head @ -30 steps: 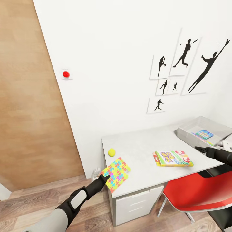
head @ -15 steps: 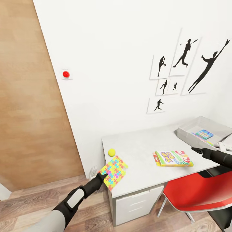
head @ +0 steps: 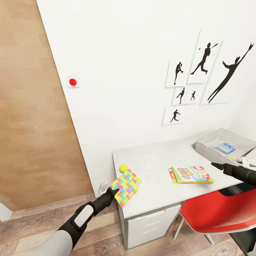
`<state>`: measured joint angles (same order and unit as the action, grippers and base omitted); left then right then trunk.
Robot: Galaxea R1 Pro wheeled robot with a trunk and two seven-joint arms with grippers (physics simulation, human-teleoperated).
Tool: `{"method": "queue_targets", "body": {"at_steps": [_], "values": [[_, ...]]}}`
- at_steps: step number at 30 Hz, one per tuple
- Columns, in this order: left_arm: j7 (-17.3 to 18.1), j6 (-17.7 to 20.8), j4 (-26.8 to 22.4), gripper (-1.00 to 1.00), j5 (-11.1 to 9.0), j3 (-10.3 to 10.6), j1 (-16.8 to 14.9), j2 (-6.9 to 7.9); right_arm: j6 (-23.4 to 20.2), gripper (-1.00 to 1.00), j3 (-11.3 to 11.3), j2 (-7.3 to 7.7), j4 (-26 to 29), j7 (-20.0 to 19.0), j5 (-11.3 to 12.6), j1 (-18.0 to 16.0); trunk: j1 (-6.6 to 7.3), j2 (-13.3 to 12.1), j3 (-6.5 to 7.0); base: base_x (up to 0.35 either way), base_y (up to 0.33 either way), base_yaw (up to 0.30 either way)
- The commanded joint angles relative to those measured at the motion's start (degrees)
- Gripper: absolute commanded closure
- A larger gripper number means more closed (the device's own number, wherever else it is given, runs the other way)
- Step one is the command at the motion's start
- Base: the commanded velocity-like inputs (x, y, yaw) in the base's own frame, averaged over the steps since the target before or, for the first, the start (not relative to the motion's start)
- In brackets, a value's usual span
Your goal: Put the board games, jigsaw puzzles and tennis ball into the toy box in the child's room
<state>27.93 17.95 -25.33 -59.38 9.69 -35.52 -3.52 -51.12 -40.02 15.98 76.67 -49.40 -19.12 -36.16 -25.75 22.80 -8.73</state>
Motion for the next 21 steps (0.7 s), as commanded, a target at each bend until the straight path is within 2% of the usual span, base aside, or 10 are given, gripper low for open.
{"method": "queue_targets", "body": {"at_steps": [1,17,21], "values": [[0.0,0.3,0.0,1.0,-0.6,0.2,-0.1,0.02,-0.2,-1.0,-0.1,0.0,0.0,-0.6,-0.6,-0.1,-0.04,0.1,-0.12,0.0,0.0,0.0],[0.0,0.3,0.0,1.0,-0.6,0.2,-0.1,0.02,-0.2,-1.0,-0.1,0.0,0.0,-0.6,-0.6,-0.1,-0.04,0.1,-0.12,0.0,0.0,0.0],[1.3,-0.5,1.3,1.0,0.7,1.5,-0.8,-1.25,-0.2,-1.0,-1.0,0.72,-0.5,0.2,-0.5,-0.8,-0.04,0.1,-0.12,0.0,0.0,0.0]]}}
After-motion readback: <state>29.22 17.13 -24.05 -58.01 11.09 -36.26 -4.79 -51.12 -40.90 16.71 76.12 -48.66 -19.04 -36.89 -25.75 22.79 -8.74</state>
